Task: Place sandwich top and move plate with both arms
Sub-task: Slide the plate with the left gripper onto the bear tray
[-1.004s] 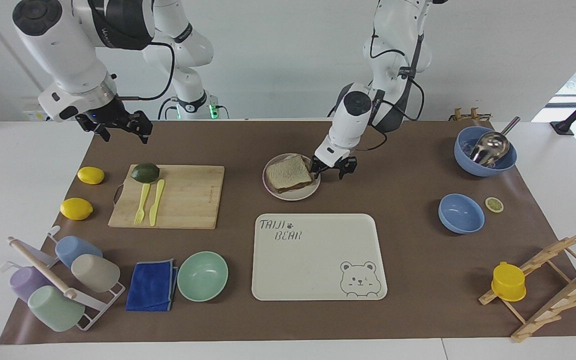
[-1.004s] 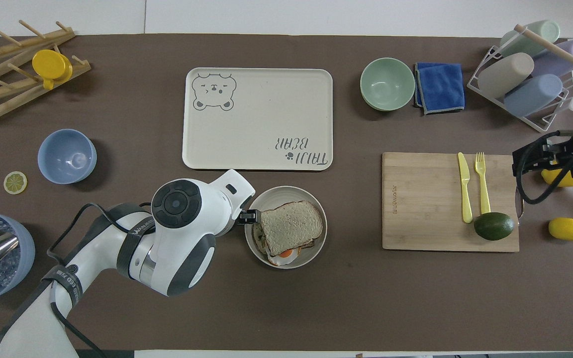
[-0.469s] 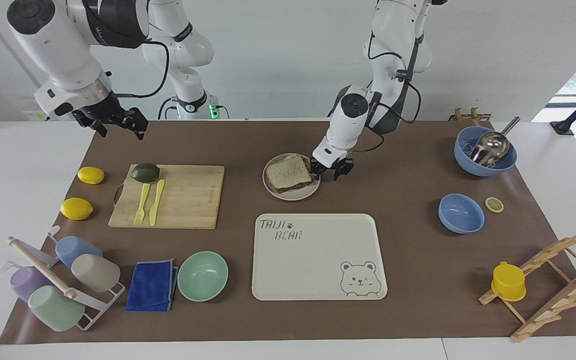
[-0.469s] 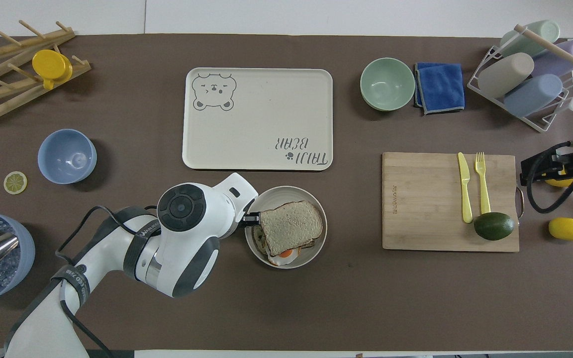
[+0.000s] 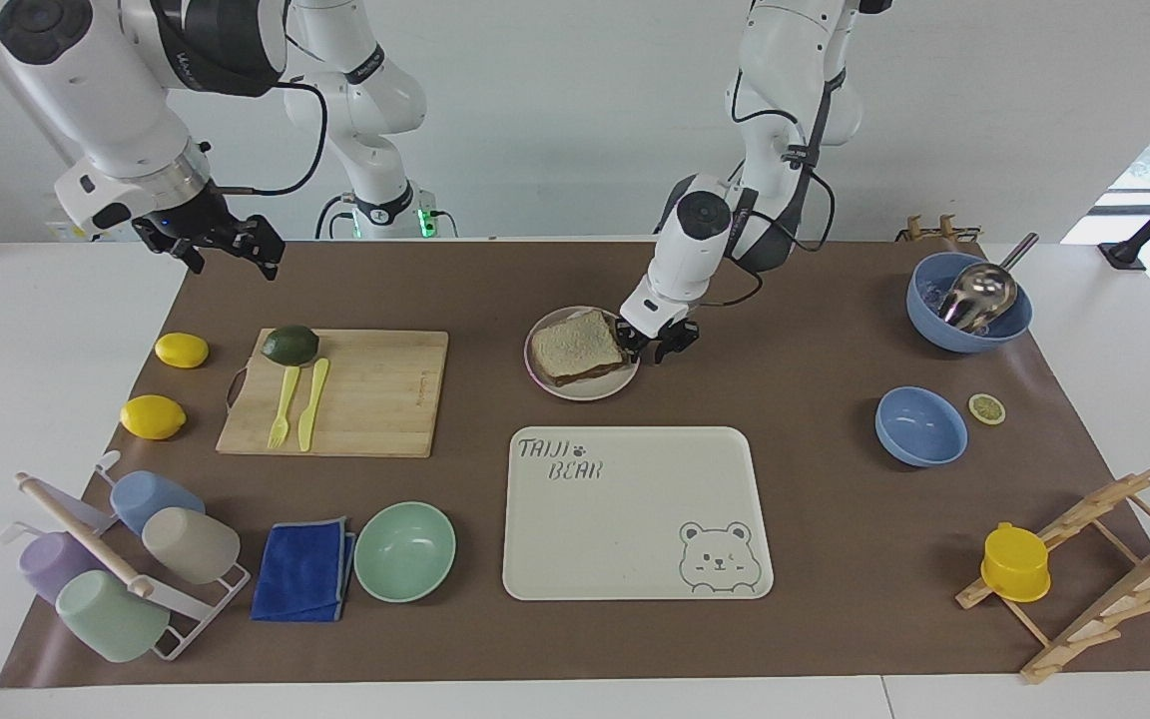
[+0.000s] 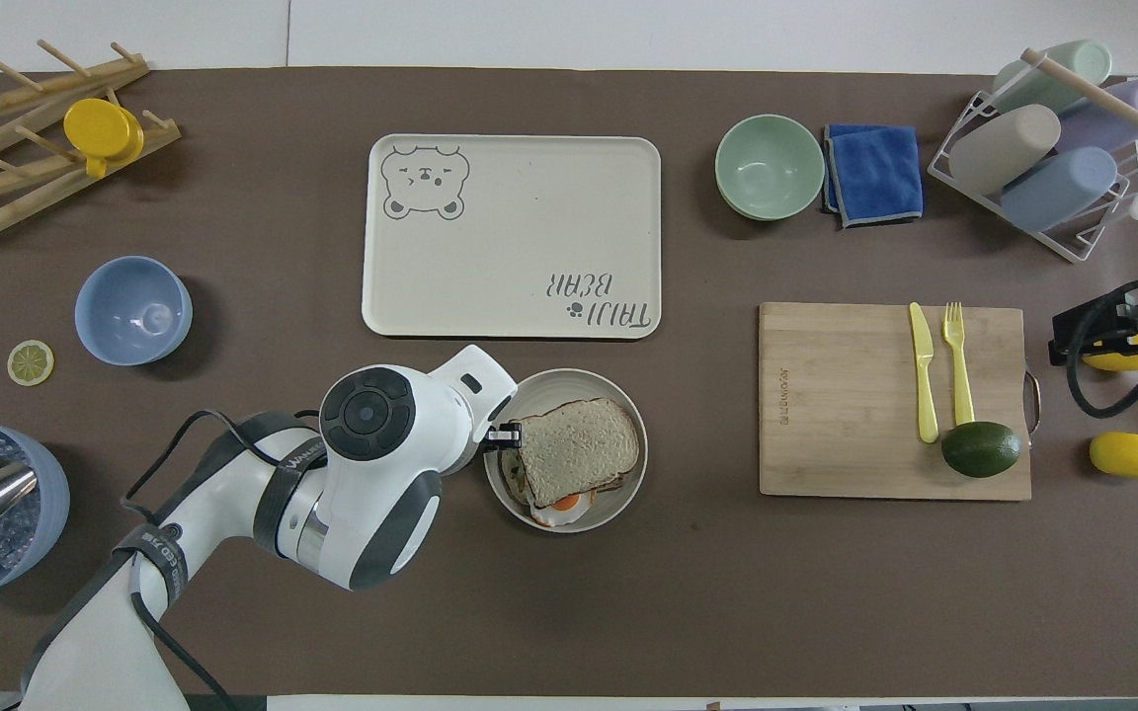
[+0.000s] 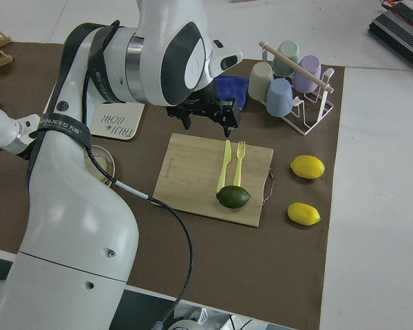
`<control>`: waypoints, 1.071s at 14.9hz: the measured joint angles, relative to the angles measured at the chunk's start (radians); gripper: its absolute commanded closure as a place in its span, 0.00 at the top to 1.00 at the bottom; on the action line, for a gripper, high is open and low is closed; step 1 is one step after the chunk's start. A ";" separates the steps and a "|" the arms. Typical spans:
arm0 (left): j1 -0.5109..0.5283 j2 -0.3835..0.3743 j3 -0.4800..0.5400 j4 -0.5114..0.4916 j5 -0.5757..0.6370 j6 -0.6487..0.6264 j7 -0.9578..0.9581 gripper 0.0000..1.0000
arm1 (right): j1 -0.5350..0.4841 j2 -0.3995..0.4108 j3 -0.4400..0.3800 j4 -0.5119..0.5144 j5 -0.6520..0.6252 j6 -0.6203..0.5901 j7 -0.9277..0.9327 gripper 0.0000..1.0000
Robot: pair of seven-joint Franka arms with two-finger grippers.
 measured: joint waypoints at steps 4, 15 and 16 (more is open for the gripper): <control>-0.007 -0.011 0.000 0.000 -0.006 0.000 0.004 0.00 | 0.000 0.000 -0.002 0.000 0.000 0.012 0.000 1.00; 0.005 -0.008 0.015 0.024 -0.087 0.000 0.060 0.00 | 0.003 0.000 -0.004 0.007 0.002 0.007 -0.037 1.00; 0.015 -0.008 0.016 0.028 -0.108 -0.003 0.085 0.00 | 0.001 0.001 -0.004 0.006 0.002 0.006 -0.037 1.00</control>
